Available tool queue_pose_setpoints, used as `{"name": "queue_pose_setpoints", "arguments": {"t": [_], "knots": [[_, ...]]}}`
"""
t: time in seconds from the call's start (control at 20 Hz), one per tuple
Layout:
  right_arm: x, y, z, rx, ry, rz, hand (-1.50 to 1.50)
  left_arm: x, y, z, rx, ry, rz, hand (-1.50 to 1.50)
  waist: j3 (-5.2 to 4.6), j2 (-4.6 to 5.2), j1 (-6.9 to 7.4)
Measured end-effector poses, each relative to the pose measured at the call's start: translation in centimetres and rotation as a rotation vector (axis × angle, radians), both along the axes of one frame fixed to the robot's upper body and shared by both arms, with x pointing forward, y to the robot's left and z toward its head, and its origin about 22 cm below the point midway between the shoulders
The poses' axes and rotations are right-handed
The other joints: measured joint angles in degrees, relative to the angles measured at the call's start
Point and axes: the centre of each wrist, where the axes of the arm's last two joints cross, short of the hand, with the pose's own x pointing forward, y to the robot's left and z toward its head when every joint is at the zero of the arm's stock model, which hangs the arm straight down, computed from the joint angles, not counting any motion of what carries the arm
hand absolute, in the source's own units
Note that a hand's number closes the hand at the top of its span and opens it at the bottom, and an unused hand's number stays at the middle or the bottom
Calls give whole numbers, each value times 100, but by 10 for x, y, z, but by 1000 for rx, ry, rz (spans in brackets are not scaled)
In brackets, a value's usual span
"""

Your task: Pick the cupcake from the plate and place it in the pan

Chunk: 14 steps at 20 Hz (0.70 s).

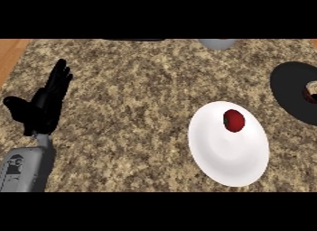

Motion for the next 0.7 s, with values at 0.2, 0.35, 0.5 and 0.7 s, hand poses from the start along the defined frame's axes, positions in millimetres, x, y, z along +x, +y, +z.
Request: {"name": "queue_pose_setpoints", "arguments": {"t": [0.2,0.35,0.5,0.7], "knots": [[-14,-4,-15,86,-100,35,-150,-6,6,-3,6,5,16,0,-20,-64,-103],[-33,-11,-28,138,-157,96,-150,-9,8,0,12,9,31,0,-32,-110,-192],[-45,-13,-36,163,-197,159,-150,-10,12,-4,15,18,53,0,-46,-147,-288],[-72,-21,-43,164,-222,211,-150,-16,18,-9,20,25,69,0,-63,-190,-392]]}}
